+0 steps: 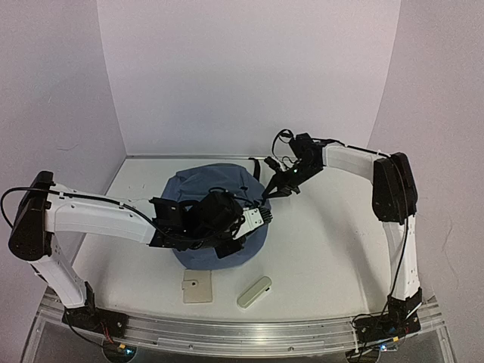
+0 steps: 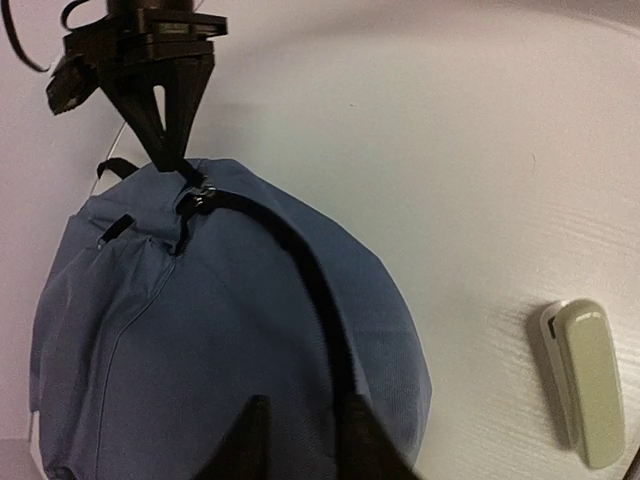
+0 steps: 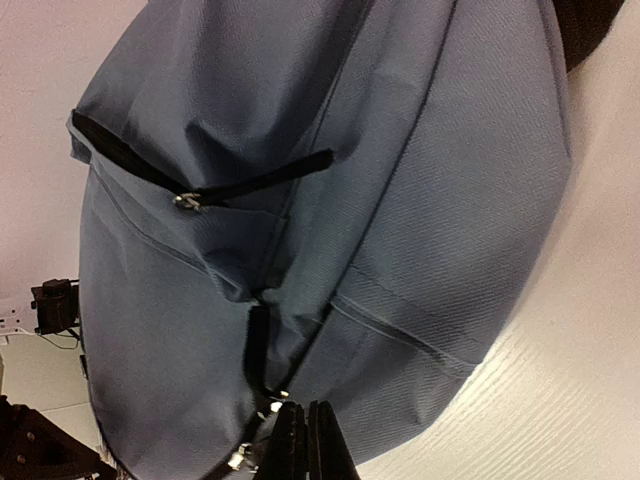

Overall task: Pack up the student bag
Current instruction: Zip the student bag at the center of the board.

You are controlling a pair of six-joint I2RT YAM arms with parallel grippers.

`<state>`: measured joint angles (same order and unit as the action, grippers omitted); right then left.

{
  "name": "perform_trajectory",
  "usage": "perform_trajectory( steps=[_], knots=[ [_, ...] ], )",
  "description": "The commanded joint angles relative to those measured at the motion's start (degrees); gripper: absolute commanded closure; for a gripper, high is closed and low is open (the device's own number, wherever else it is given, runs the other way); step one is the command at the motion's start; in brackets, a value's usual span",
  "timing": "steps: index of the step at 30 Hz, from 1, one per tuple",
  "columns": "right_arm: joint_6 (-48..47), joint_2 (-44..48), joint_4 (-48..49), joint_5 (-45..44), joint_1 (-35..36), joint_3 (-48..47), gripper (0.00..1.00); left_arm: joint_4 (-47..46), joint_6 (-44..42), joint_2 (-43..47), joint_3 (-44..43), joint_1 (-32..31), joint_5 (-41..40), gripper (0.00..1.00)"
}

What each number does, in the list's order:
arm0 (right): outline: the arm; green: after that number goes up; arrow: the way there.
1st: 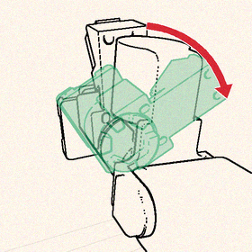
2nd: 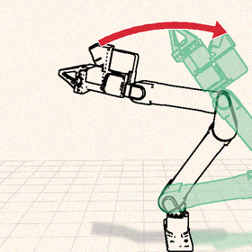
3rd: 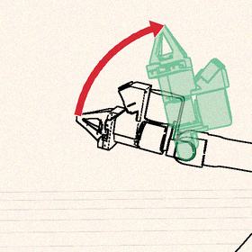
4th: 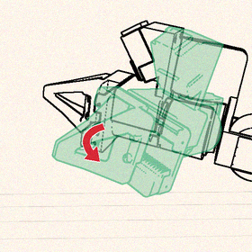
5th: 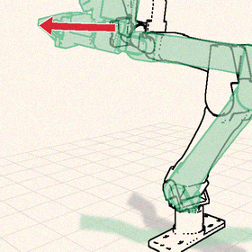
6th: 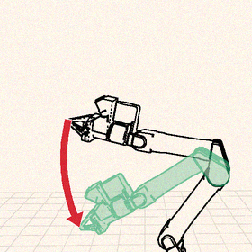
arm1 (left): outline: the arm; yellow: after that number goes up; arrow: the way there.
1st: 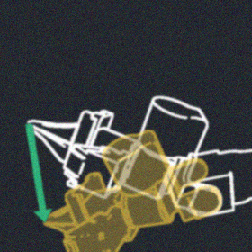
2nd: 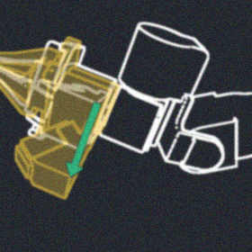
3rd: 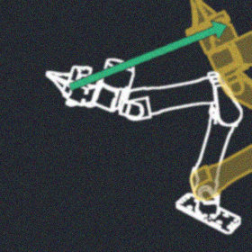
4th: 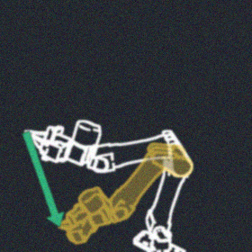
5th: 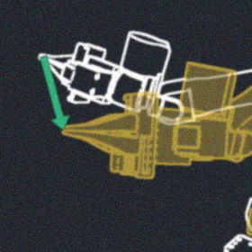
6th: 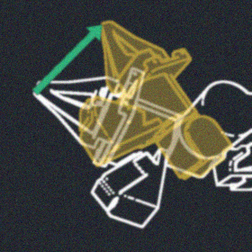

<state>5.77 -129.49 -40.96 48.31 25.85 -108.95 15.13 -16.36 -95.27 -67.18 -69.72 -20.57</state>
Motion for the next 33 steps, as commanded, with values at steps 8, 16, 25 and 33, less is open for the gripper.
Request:
perform_trajectory(
  steps=[8,16,25,33],
  knots=[
    [1.46,9.15,2.26,3.50,2.36,5.66,1.00,-0.28,13.10,-11.30,-16.63,1.13,-1.02,0.32],
    [1.89,9.21,2.49,3.55,2.34,6.19,1.00,8.72,20.90,-22.07,-28.81,3.67,-4.02,0.32],
    [1.22,8.00,2.38,1.77,1.66,4.43,1.00,19.94,21.80,-27.97,-35.13,3.99,-5.37,0.65],
    [-0.97,5.28,2.42,-3.05,1.55,1.95,1.00,16.43,21.45,-22.50,-31.05,4.00,-2.78,1.00]
  ],
)
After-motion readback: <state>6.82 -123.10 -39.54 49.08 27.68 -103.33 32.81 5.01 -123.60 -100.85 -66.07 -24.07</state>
